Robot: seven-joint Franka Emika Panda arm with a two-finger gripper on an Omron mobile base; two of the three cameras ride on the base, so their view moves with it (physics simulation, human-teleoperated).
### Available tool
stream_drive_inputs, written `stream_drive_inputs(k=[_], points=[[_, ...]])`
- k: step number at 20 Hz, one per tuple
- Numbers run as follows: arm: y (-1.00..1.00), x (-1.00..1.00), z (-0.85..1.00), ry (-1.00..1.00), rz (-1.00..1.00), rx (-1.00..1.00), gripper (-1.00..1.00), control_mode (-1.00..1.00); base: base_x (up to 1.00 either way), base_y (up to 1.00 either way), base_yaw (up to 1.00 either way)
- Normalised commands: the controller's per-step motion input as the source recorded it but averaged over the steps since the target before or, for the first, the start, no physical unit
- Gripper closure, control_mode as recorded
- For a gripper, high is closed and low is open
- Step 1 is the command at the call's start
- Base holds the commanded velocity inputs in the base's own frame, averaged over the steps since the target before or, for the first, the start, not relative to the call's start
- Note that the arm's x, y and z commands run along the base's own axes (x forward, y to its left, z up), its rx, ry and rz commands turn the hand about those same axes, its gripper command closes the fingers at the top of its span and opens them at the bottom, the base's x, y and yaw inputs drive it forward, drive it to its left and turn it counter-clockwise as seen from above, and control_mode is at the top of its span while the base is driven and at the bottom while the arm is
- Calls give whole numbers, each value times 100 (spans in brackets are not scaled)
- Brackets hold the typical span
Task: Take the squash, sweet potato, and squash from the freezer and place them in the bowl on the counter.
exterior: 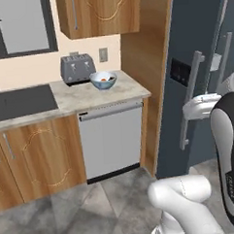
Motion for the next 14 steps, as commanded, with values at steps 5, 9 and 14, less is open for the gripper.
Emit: stream_drive_inputs(k=[5,9,14], points=[[0,0,0,0,0,0,-100,100,-3,-100,7],[0,0,0,0,0,0,-100,100,2,-100,20],[0,0,0,0,0,0,-100,100,24,-100,22]])
